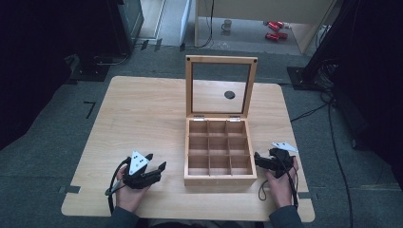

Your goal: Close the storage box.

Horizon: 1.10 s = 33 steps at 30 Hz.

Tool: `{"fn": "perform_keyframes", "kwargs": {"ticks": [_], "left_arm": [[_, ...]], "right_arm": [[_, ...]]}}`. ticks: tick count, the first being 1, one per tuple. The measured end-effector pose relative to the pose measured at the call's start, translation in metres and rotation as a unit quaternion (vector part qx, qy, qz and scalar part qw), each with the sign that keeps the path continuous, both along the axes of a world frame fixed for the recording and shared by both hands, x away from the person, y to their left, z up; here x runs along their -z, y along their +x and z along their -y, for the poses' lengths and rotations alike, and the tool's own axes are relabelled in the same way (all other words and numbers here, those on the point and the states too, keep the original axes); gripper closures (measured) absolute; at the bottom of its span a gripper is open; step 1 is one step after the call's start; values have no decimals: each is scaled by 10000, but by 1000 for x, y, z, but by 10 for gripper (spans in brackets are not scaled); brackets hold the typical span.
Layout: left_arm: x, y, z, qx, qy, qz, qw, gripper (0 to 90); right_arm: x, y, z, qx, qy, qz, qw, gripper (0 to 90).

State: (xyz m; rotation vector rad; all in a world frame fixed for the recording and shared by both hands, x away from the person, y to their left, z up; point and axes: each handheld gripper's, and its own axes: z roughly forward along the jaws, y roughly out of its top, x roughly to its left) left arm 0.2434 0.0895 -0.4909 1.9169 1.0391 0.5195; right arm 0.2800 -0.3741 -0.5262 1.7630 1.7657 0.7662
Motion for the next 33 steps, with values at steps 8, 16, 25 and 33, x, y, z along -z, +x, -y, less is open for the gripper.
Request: {"fn": "perform_keyframes", "kwargs": {"ticks": [8, 16, 25, 33], "left_arm": [[0, -1, 1, -15, 3, 15, 10000, 390], [-5, 3, 3, 20, -74, 28, 10000, 390], [-38, 30, 10, 49, -272, 309, 9991, 393], [-64, 66, 12, -158, -482, 453, 9977, 394]], "right_arm": [[-1, -13, -8, 133, 13, 40, 9999, 79], [-3, -21, -18, 460, -1, 80, 9989, 145], [-3, -26, -27, 765, -230, 206, 9966, 208], [-5, -28, -33, 854, -339, 222, 9955, 269]]}}
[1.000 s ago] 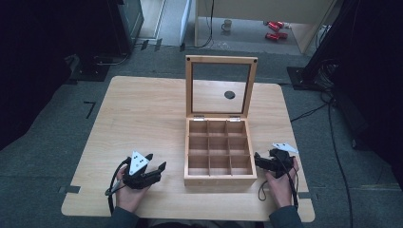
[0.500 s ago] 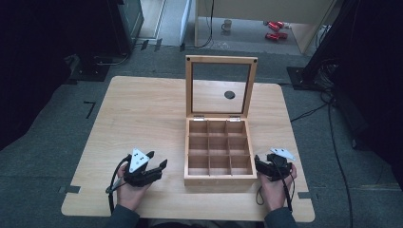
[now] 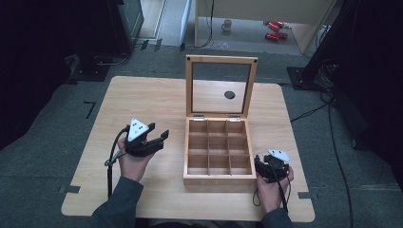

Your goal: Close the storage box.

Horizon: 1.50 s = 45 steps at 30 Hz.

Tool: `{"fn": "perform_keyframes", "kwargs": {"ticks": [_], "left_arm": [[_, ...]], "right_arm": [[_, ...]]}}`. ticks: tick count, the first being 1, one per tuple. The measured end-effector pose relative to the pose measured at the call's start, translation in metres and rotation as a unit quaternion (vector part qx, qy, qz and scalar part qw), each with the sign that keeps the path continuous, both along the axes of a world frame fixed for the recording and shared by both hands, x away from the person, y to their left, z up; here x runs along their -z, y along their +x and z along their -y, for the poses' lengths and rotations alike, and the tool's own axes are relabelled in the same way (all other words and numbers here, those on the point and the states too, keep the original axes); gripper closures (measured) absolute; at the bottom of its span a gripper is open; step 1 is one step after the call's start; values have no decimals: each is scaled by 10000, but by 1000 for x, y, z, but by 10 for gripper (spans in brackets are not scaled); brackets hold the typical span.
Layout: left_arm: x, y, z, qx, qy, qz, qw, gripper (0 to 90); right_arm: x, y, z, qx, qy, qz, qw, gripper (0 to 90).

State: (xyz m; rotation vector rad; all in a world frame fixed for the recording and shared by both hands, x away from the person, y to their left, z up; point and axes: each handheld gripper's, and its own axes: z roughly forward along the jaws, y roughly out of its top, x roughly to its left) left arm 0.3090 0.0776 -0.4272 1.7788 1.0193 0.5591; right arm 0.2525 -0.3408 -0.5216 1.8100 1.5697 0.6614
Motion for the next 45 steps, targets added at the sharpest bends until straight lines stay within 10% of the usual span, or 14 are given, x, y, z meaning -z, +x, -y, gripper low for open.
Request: {"fn": "perform_keyframes", "kwargs": {"ticks": [12, 27, 45], "left_arm": [[-40, 45, 16, 222, 138, 14, 9997, 393], [-58, 69, 36, 382, 205, 131, 9990, 400], [-62, 95, 52, 359, 281, 38, 9990, 405]], "right_arm": [[-7, 4, 14, -733, 348, -256, 9964, 291], [-59, 17, 32, -1231, 570, 366, 9901, 431], [-126, 81, 16, -2320, 722, 656, 9678, 617]]}}
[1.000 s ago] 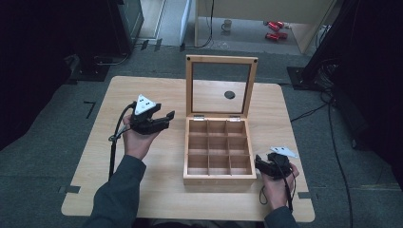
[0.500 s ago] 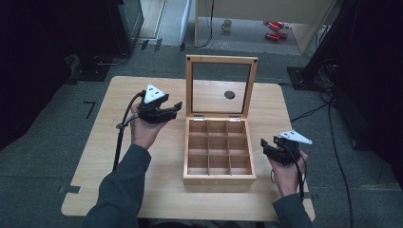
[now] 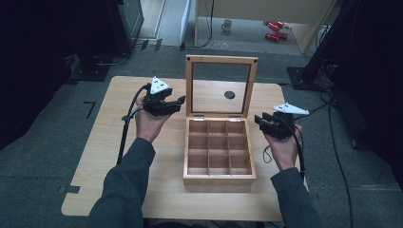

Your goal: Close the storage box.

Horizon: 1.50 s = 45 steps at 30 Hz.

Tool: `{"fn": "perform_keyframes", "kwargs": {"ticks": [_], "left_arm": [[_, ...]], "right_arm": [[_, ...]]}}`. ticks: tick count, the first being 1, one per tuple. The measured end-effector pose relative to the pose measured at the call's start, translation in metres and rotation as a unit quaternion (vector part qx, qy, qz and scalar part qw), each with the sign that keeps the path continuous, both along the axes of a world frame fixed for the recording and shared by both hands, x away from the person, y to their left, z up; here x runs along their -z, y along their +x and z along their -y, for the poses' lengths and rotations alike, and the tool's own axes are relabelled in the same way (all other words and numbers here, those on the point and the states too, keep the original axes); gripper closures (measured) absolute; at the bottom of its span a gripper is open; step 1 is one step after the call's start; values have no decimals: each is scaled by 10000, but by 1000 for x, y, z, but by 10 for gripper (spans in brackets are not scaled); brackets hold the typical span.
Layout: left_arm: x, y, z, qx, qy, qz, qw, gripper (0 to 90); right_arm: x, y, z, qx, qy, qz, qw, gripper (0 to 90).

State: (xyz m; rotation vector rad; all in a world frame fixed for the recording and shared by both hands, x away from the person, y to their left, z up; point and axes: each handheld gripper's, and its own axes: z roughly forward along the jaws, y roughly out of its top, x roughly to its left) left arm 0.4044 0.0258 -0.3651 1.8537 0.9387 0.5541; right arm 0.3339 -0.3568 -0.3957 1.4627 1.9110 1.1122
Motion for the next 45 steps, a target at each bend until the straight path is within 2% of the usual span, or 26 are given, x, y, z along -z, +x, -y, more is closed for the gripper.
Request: {"fn": "perform_keyframes", "kwargs": {"ticks": [3, 5, 8, 11, 16, 18, 27, 30, 32, 33, 36, 38, 40, 42, 43, 44, 45], "left_arm": [[-1, 2, 1, -2, 31, -2, 10000, 405], [-4, 6, 3, -13, 18, -16, 10000, 405], [-7, 9, 4, -20, -91, -18, 10000, 405], [-10, 13, 8, -13, -39, -20, 10000, 406], [-14, 18, 15, -20, 17, -27, 10000, 437], [-15, 21, 19, -3, 62, -37, 10000, 450], [-7, 38, 29, -72, 63, -232, 9997, 439], [-5, 46, 34, -145, -54, -324, 9994, 434], [-3, 49, 37, -179, -25, -362, 9992, 434], [-3, 49, 37, -179, -25, -362, 9992, 434], [-1, 53, 40, -158, -290, -472, 9983, 434], [0, 54, 42, -150, -317, -502, 9981, 435], [3, 55, 44, -135, -360, -544, 9978, 440], [3, 56, 45, -102, -435, -624, 9971, 447], [3, 56, 45, -102, -435, -624, 9971, 458], [4, 56, 46, -59, -579, -732, 9956, 457], [3, 55, 49, -155, -591, -746, 9953, 449]], "right_arm": [[-4, 7, -1, -45, -33, 15, 10000, 615], [-11, 18, -4, -186, -85, 66, 9998, 588], [-17, 30, -3, -316, 59, 39, 9995, 564], [-22, 41, -2, -331, 191, 32, 9993, 563], [-27, 57, -5, -309, 129, -18, 9994, 579], [-28, 61, -6, -267, 148, 40, 9995, 579], [-44, 75, -11, -193, 120, 174, 9996, 473], [-52, 82, -15, -261, -35, 160, 9995, 441], [-54, 85, -16, -273, -74, 156, 9995, 433], [-54, 85, -16, -273, -74, 156, 9995, 433], [-48, 91, -14, -225, -21, 0, 9997, 432], [-45, 93, -13, -210, -1, -35, 9998, 433], [-40, 98, -10, -192, 133, -117, 9997, 447], [-40, 100, -11, -214, 307, -83, 9993, 452], [-40, 100, -11, -214, 307, -83, 9993, 452], [-41, 102, -11, -240, 511, -64, 9984, 457], [-41, 103, -12, -247, 543, -98, 9982, 456]]}}
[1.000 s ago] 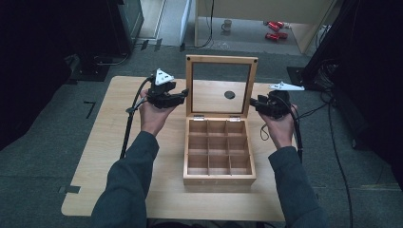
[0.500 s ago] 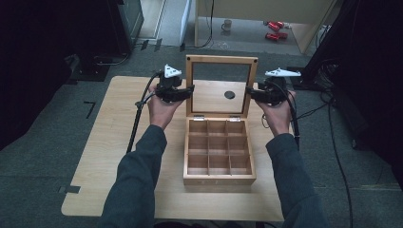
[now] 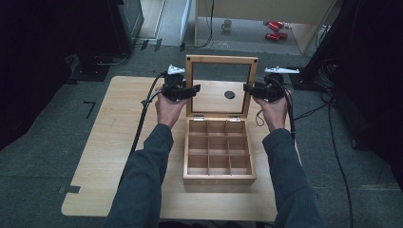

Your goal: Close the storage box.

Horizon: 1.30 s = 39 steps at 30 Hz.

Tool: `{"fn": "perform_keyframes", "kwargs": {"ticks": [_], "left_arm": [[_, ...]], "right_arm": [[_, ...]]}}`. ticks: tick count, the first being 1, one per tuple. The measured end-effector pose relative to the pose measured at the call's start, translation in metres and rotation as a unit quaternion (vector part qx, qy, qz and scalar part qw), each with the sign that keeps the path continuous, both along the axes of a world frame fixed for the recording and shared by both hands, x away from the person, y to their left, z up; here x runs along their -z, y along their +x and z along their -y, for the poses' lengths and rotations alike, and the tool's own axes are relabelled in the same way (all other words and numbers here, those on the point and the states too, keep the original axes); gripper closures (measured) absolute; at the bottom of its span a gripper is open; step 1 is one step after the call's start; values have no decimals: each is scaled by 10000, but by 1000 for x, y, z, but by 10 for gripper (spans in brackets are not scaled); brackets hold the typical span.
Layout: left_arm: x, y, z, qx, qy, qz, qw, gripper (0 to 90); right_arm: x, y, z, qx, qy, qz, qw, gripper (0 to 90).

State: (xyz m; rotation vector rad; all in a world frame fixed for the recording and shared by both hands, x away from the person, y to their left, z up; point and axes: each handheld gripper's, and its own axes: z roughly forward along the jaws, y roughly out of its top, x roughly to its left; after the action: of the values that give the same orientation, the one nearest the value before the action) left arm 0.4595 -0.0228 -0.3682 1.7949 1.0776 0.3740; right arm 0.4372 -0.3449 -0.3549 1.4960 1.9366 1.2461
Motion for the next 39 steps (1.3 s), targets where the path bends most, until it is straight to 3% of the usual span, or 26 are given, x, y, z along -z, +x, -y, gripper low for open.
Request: {"fn": "perform_keyframes", "kwargs": {"ticks": [7, 10, 14, 21, 29, 35, 38, 39], "left_arm": [[-2, -4, -1, -90, -9, -13, 10000, 492], [-2, -6, -1, -90, -8, 6, 10000, 510], [-2, -13, -1, -111, 44, 153, 9998, 519], [-4, -37, -3, 64, 190, 481, 9986, 509], [-4, -55, -5, 215, 254, 654, 9973, 495], [-5, -64, -7, 387, 369, 718, 9960, 497], [-4, -64, -8, 395, 363, 742, 9958, 504], [-3, -65, -9, 395, 338, 739, 9959, 504]], "right_arm": [[-1, 6, -11, -107, -127, -60, 9998, 477], [-2, 5, -9, -124, -15, -46, 9999, 487], [-2, -1, -6, -204, 0, 44, 9998, 500], [-6, -26, -8, -322, -150, 262, 9990, 489], [-12, -49, -10, -289, -295, 338, 9986, 489], [-17, -72, 2, -287, -26, 568, 9980, 585], [-22, -81, 7, -309, -11, 664, 9973, 644], [-25, -87, 9, -305, -122, 677, 9972, 682]]}}
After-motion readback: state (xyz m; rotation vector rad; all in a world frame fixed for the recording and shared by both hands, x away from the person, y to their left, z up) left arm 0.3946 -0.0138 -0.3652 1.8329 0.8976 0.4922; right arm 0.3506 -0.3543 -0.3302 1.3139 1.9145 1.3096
